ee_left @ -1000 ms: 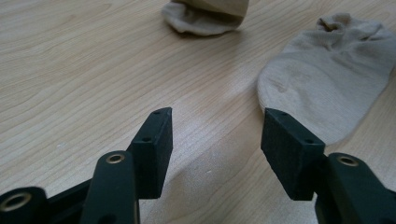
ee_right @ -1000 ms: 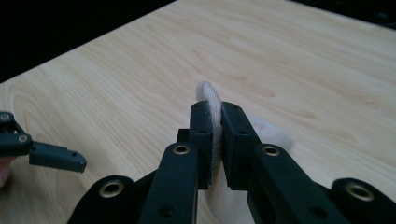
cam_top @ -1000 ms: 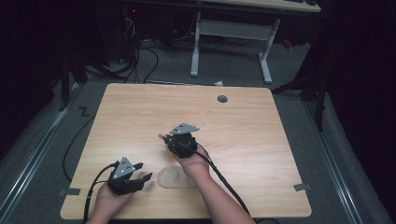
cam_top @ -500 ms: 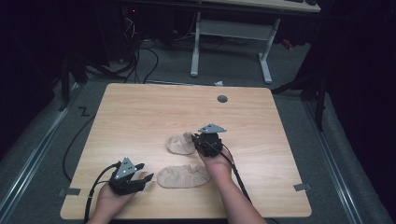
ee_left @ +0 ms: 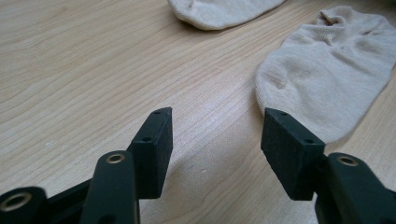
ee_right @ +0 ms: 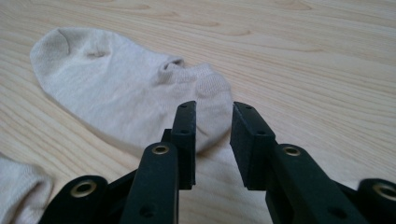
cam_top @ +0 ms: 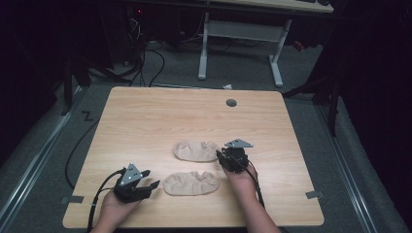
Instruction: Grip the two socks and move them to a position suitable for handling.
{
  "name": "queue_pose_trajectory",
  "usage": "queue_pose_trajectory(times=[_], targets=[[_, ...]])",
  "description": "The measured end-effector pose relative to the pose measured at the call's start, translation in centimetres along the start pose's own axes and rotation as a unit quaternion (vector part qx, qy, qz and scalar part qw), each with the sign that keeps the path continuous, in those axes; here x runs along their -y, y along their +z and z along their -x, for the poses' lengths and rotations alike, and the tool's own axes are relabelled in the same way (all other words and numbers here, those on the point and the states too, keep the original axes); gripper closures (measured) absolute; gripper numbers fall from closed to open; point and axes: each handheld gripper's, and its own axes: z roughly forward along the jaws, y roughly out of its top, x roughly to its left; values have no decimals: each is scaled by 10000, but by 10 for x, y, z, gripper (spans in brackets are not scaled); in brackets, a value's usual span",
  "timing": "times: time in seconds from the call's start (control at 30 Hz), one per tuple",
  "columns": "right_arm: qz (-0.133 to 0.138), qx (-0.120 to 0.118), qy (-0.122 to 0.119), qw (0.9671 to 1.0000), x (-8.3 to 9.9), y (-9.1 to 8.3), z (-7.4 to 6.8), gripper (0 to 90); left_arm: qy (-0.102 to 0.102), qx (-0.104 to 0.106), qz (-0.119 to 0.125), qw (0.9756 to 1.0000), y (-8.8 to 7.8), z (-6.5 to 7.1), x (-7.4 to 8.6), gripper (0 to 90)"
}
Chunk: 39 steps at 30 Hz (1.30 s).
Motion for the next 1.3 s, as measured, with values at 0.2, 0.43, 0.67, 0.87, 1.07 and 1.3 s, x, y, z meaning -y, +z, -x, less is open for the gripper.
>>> queue_pose_trajectory(times=[0.2, 0.43, 0.67, 0.87, 1.07, 1.3], targets=[[-124, 58, -176, 9998, 6, -7, 1, 621, -116, -59, 25, 9999, 1, -2, 0, 438], [93, 53, -217, 9997, 7, -14, 6, 568, -246, -364, 97, 9990, 6, -6, -9, 452], [281, -11, -493, 9984, -1, -17, 6, 632, -230, -522, 66, 9983, 22, -5, -31, 481], [200, -171, -470, 9985, -7, -6, 7, 640, -300, -436, 0, 9986, 47, -15, -53, 471], [94, -333, -422, 9985, -14, 4, 12, 625, -246, -330, -28, 9992, 63, -26, -73, 498], [122, -361, -271, 9989, -15, 10, 19, 623, -282, -359, -152, 9988, 81, -31, -93, 493]])
